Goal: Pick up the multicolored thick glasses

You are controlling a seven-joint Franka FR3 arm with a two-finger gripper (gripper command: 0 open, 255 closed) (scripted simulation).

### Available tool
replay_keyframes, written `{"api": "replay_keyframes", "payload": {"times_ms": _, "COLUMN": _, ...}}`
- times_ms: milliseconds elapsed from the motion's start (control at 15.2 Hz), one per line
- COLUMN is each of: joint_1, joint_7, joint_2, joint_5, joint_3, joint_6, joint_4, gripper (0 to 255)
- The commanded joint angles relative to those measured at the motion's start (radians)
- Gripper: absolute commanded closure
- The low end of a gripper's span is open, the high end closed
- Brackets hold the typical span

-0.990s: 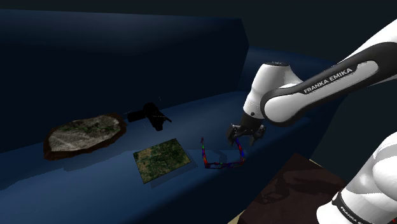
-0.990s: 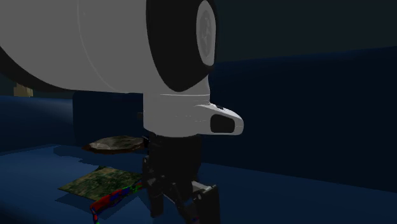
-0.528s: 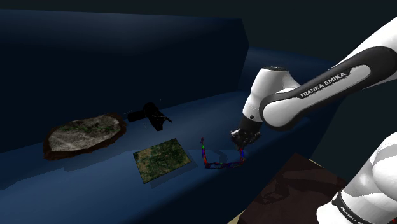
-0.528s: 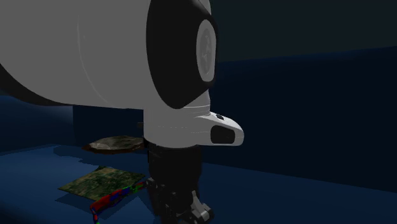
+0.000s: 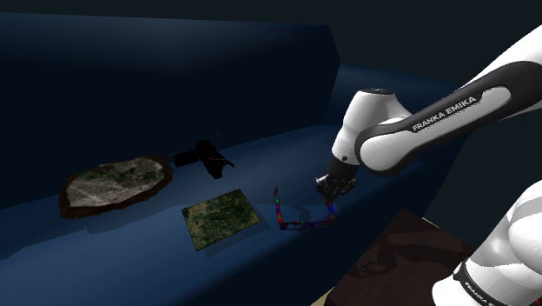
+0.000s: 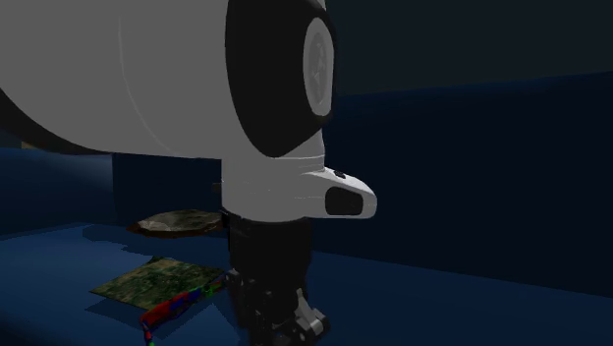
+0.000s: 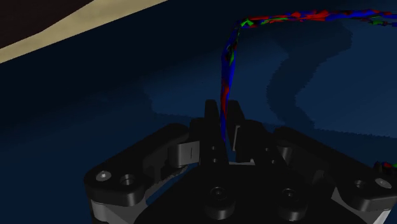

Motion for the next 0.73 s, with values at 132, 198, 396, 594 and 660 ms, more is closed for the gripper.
{"api": "replay_keyframes", "payload": {"times_ms": 132, "joint_1": 0.001, "joint_7": 0.003, "joint_2": -0.053, "joint_5": -0.004, "joint_3": -0.009, "joint_6": -0.073, "joint_4": 0.021, "gripper": 255}}
{"api": "replay_keyframes", "payload": {"times_ms": 198, "joint_1": 0.001, "joint_7": 0.004, "joint_2": -0.066, "joint_5": -0.005, "joint_3": -0.012, "joint_6": -0.091, "joint_4": 0.026, "gripper": 255}}
{"api": "replay_keyframes", "payload": {"times_ms": 396, "joint_1": 0.001, "joint_7": 0.006, "joint_2": -0.102, "joint_5": -0.009, "joint_3": -0.019, "joint_6": -0.145, "joint_4": 0.044, "gripper": 255}}
{"api": "replay_keyframes", "payload": {"times_ms": 594, "joint_1": 0.001, "joint_7": 0.008, "joint_2": -0.134, "joint_5": -0.014, "joint_3": -0.027, "joint_6": -0.198, "joint_4": 0.064, "gripper": 255}}
{"api": "replay_keyframes", "payload": {"times_ms": 660, "joint_1": 0.001, "joint_7": 0.009, "joint_2": -0.144, "joint_5": -0.015, "joint_3": -0.029, "joint_6": -0.215, "joint_4": 0.072, "gripper": 255}}
